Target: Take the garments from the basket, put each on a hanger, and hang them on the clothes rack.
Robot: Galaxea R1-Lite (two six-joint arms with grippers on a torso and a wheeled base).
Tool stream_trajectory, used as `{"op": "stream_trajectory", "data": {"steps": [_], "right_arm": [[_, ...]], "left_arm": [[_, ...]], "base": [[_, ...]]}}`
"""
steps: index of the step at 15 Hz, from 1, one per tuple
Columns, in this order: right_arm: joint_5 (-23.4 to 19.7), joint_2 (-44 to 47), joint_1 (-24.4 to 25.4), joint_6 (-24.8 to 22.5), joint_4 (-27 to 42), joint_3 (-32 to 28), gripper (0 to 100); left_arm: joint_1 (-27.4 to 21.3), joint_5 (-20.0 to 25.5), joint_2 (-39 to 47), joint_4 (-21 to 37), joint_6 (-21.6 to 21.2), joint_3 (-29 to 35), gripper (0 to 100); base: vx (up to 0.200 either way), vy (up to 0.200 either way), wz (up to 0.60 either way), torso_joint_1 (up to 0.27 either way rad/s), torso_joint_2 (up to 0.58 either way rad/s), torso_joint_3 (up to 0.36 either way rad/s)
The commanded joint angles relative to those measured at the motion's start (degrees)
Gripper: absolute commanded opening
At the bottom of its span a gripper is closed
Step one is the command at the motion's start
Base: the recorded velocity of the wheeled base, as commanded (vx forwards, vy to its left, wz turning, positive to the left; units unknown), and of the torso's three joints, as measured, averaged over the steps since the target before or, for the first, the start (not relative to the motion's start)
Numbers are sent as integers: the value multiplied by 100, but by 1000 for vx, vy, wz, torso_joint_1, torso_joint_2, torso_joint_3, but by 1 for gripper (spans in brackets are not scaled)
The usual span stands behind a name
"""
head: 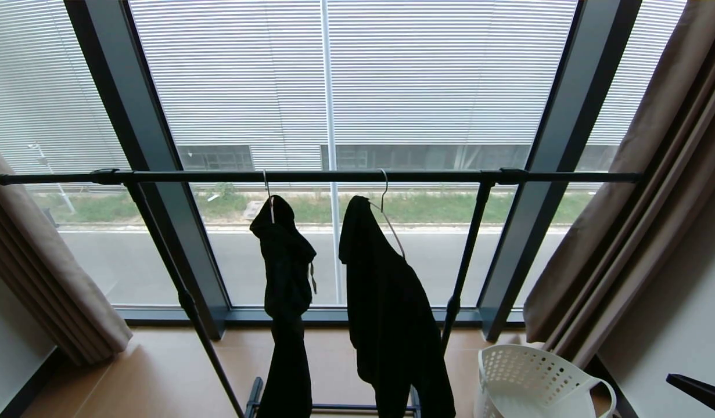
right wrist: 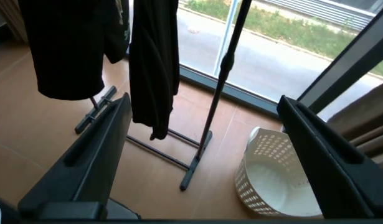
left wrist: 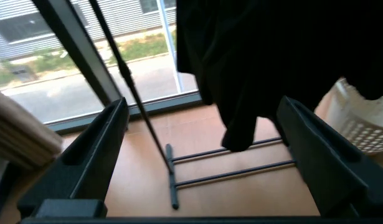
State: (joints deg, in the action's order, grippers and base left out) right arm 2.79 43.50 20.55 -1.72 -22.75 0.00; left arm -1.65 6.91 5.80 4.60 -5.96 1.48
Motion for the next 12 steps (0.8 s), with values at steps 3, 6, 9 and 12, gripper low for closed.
{"op": "stream_trajectory", "data": {"steps": [3, 6, 9, 12], "right_arm": [[899, -1950, -183, -13, 1246, 0, 100], [1030, -3005, -1220, -153, 2125, -9, 100], [969, -3576, -1959, -215, 2161, -26, 100], [591, -4323, -2038, -127, 2178, -18, 100]], "left_arm": [[85, 3, -229, 24, 25, 2, 100], [103, 3, -361, 24, 25, 2, 100], [94, 3, -396, 24, 7, 2, 100], [94, 47, -492, 15, 25, 2, 100]], "base": [[0, 0, 0, 0, 0, 0], [0, 0, 0, 0, 0, 0], [0, 0, 0, 0, 0, 0], [0, 0, 0, 0, 0, 0]]}}
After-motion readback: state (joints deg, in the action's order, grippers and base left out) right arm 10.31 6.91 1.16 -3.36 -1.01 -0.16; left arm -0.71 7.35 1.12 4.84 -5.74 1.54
